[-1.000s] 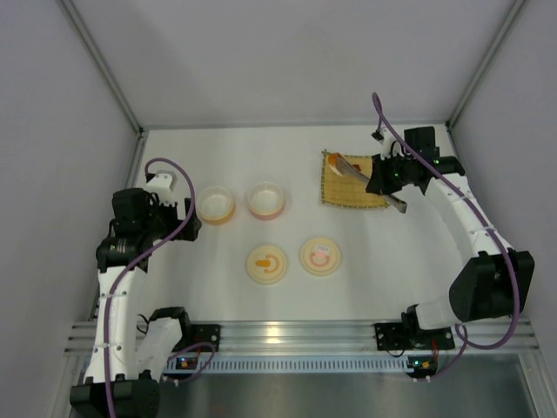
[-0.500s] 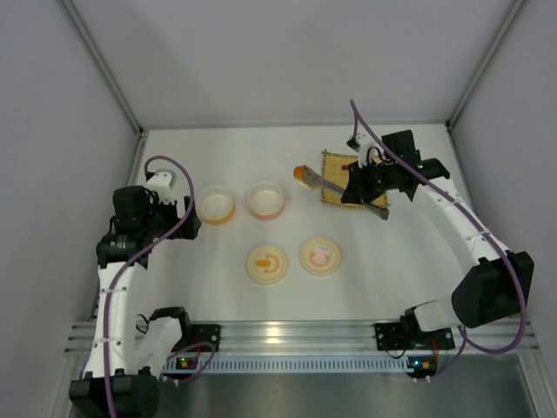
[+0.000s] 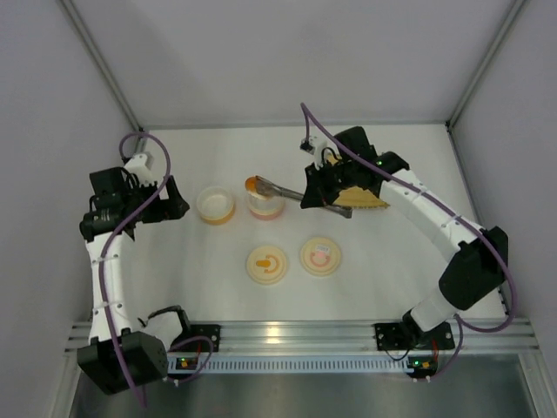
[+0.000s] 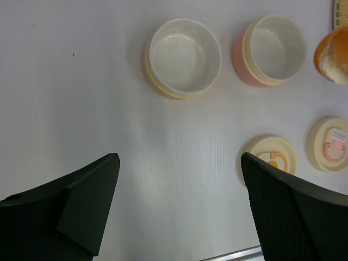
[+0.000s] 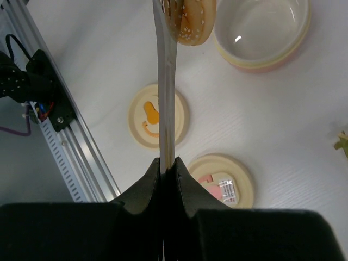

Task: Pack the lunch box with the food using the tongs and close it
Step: Place the fake food in the packing box.

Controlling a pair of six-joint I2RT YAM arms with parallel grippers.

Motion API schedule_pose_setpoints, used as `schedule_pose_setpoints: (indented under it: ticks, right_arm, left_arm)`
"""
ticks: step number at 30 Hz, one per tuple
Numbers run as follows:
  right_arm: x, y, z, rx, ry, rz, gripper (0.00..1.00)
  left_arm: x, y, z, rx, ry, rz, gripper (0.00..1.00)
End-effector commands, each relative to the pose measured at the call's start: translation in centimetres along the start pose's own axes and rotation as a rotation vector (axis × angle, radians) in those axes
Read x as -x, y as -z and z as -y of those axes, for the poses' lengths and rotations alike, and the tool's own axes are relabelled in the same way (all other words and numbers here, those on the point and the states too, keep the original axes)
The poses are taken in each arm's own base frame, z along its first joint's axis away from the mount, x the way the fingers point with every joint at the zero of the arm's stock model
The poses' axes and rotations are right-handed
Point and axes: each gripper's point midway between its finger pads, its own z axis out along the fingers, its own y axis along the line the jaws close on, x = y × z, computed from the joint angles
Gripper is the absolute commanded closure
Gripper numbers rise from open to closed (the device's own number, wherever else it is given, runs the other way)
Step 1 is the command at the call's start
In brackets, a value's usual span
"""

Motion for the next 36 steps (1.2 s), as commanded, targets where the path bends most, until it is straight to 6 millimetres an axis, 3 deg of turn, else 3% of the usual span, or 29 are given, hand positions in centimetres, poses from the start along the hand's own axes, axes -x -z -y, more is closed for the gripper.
schedule_pose_setpoints:
  ticks: [1,6,9,11,12,20,27,36]
  right_arm:
    - [4.1,-1.6,-2.8,0.077,0.061,0.092,1.00]
    - [5.4,-4.7,-4.5,0.131,0.083,0.074,1.00]
    - [6.1,-6.4,-5.0,0.146,0.097,0.070,1.00]
    - [7.2,-7.1,-5.6,0.160,0.109,0.082,1.00]
    - [6.9,-8.3,-5.3,0.162,0.093,0.061,1.00]
    - [8.8,-12.1,-4.8,0.177,0.077,0.065,1.00]
    - [7.9,-15.9,-3.6,0.173,0.060,0.022,1.00]
    - [6.6,-18.3,-2.5,0.169,0.033,-0.012,1.00]
  left_arm:
    - [1.3,0.5,-0.5,-0.061,0.093,0.017,0.02]
    - [0.8,0.1,-3.1,-0.154,0.241,-0.018,0.02]
    - [0.2,0.0,-3.9,-0.145,0.241,-0.021,0.02]
    - [0.1,0.1,-4.0,-0.139,0.224,-0.011,0.01]
    - [-0.2,0.0,-4.1,-0.135,0.224,-0.015,0.02]
    - [-1.8,0.0,-3.9,-0.133,0.215,-0.030,0.02]
    - [-2.1,-0.2,-3.9,-0.131,0.212,-0.023,0.02]
    - [-2.0,-0.2,-3.7,-0.142,0.175,0.005,0.01]
